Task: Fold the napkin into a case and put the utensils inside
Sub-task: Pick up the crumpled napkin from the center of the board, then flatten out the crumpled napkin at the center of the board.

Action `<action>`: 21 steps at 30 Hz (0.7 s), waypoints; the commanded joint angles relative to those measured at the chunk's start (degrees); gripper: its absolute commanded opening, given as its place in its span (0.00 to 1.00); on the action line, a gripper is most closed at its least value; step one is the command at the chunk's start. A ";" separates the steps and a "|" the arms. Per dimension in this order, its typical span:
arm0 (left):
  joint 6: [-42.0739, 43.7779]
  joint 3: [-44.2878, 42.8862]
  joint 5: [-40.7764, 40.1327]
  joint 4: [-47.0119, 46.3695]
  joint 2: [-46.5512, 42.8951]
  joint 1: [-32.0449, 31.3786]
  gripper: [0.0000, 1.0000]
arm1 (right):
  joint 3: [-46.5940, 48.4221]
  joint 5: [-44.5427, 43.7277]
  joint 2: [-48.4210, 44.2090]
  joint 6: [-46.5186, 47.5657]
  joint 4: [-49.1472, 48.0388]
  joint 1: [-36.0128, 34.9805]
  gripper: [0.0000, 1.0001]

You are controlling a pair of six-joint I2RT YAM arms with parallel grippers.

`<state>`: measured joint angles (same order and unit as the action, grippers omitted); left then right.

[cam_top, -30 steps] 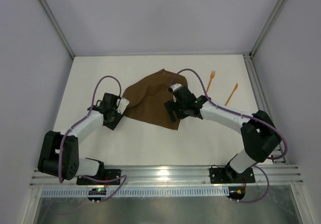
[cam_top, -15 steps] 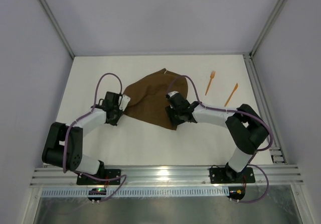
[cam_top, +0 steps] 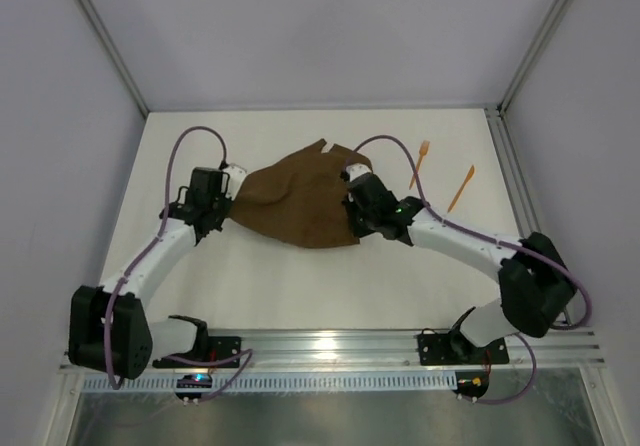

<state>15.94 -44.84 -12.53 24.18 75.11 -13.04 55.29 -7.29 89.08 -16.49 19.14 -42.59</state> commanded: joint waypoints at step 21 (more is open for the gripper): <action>12.71 -43.84 -8.99 29.62 -16.94 0.29 0.00 | 35.67 7.61 -24.50 10.77 21.83 6.77 0.03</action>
<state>26.06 -88.31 -14.81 53.74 52.27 -13.37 88.42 -2.39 58.06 -9.61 39.51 -41.71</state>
